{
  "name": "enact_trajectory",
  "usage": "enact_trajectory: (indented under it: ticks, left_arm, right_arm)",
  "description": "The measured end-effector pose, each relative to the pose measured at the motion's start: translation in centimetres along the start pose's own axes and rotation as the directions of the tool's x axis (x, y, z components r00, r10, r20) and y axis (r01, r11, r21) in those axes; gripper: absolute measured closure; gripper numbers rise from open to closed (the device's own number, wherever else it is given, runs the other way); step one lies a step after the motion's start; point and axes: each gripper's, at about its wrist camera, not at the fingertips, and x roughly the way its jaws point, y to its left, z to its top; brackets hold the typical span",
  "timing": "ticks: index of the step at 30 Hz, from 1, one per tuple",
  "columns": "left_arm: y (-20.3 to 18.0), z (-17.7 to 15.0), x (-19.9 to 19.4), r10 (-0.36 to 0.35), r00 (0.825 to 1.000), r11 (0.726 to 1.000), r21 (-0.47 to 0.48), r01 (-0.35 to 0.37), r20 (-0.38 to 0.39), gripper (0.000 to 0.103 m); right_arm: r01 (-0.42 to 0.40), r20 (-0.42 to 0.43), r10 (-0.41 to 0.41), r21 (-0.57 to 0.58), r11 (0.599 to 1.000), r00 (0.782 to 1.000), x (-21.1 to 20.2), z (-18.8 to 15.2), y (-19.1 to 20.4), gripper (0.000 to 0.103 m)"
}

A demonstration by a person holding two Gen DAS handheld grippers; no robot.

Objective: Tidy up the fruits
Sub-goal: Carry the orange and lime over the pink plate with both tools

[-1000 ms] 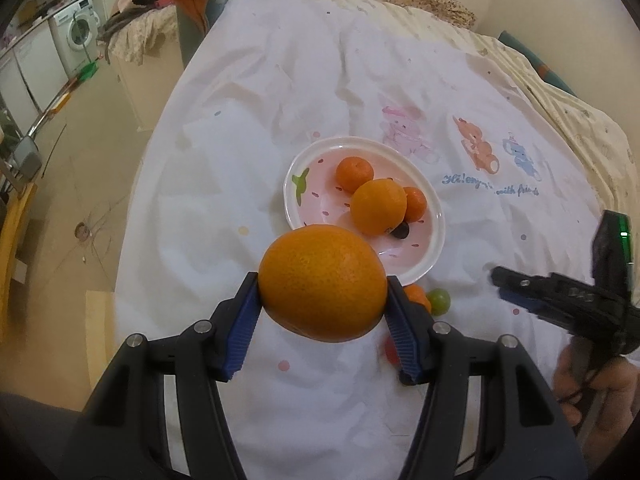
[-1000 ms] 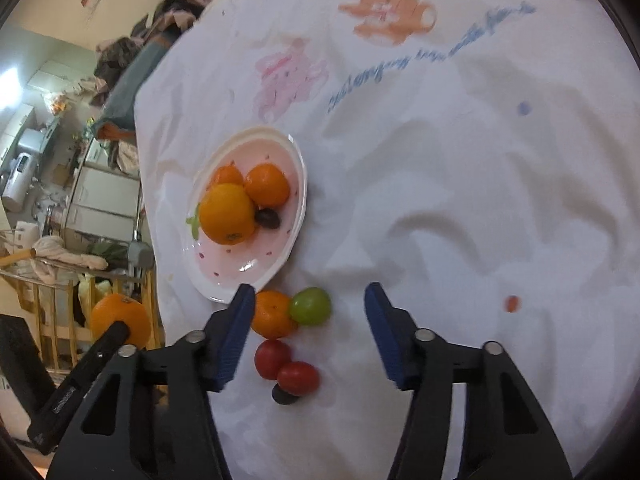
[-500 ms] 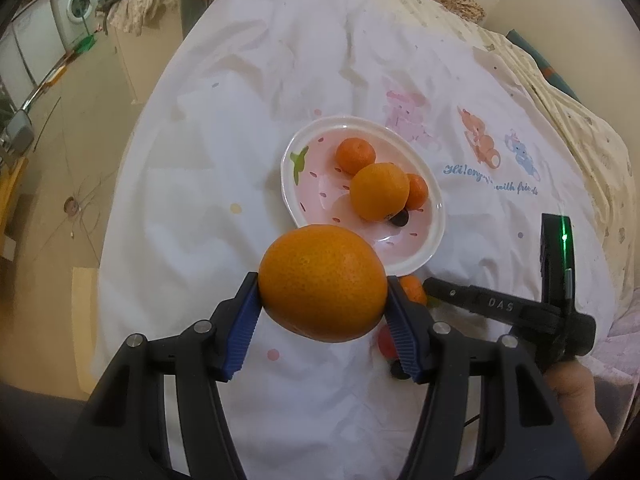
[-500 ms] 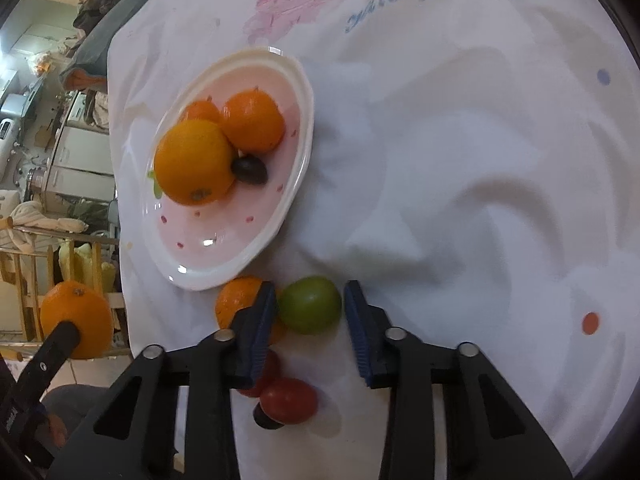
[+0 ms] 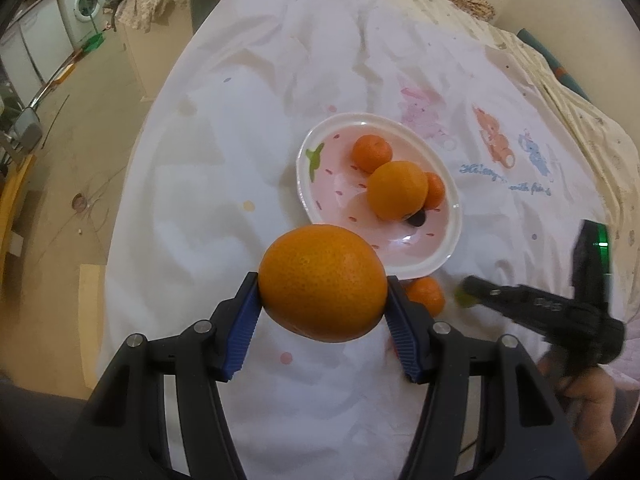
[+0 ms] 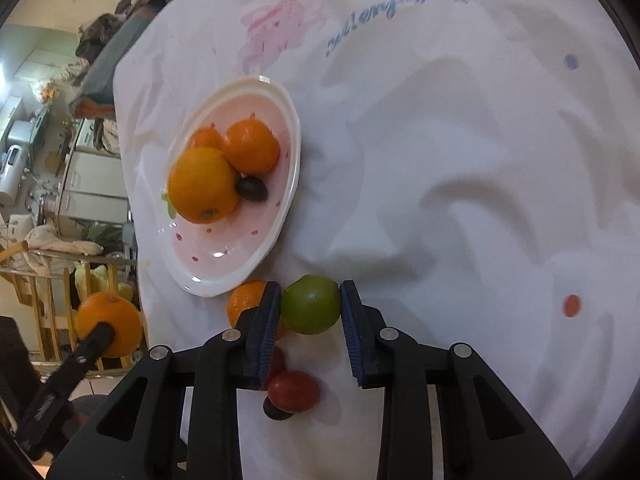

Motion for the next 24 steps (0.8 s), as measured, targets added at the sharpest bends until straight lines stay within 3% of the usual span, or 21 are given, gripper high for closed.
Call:
enact_trajectory:
  ticks: [16, 24]
  left_arm:
    - [0.0, -1.0, 1.0, 0.102, 0.994, 0.993, 0.063, -0.105, 0.047, 0.046]
    - [-1.1, -0.9, 0.2, 0.130, 0.985, 0.985, 0.102, -0.142, 0.114, 0.046]
  right_arm:
    - [-0.093, 0.125, 0.094, -0.013, 0.996, 0.988, -7.3, -1.4, -1.1, 0.071]
    - [-0.142, 0.186, 0.146, -0.036, 0.989, 0.972, -9.8, -1.0, -0.6, 0.071]
